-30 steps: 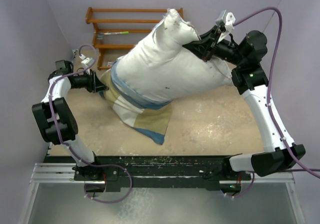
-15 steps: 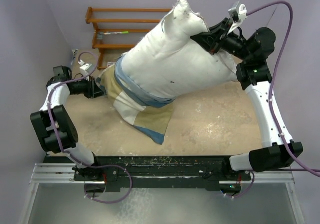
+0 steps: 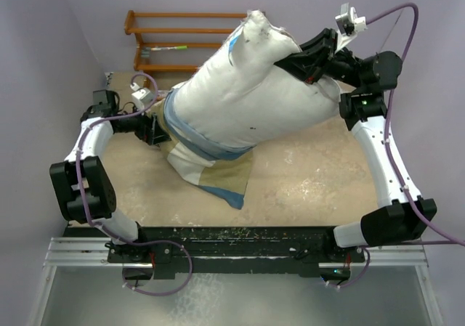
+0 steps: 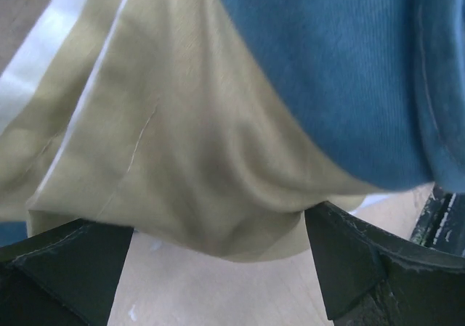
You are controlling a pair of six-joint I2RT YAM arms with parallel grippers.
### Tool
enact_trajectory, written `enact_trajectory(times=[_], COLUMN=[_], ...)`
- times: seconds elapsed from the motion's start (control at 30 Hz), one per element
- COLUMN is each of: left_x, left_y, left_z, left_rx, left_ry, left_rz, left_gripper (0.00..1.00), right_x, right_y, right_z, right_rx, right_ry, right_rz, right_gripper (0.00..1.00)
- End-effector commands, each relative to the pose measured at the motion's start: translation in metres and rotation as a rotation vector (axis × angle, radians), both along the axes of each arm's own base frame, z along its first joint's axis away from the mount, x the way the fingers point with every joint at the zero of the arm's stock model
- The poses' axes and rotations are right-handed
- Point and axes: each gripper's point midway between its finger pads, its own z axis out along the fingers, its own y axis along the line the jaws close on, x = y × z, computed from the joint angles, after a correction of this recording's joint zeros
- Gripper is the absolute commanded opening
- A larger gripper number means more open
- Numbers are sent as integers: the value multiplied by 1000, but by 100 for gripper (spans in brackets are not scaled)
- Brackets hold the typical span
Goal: Remove the pillowcase from the pillow
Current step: Remove the pillow from the pillowcase.
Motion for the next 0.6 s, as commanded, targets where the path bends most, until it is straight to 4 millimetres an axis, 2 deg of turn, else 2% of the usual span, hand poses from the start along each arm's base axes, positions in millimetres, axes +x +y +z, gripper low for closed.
enact_trajectory(times=[0.0,0.1,0.13,0.17,0.2,0.23,0.27,0.3,0.33,0.47,0.57], left_x=[32,31,27,23,19,17,15,15,12,1,-3], left_y=[-5,-1,-1,-2,-4,-5,-6,-5,-5,-5,13], left_z=[-1,-13,-18,-22,-25,-28,-28,-25,-22,4,21], left_rx=[42,86,92,92,84,77,75,75,72,46,44], left_ry=[-75,-61,-52,-44,-32,-20,-16,-12,-14,-40,-44], left_rz=[33,21,8,-1,-6,-8,-2,16,22,32,93], left_gripper=[99,99,94,86,73,53,25,7,0,0,0], right_x=[-30,-33,-33,-33,-33,-32,-30,-28,-27,-17,-2], right_y=[-1,-1,-1,-1,-2,-2,-2,-3,-3,-10,-18], right_z=[30,33,34,35,37,39,40,42,43,52,58], right_rx=[32,30,32,35,39,43,48,55,58,78,88], right_ry=[-123,-136,-136,-138,-140,-141,-140,-138,-140,-133,-112], right_rz=[68,68,66,63,59,56,48,38,34,-35,-137], right_gripper=[0,0,0,0,0,0,0,0,0,0,0])
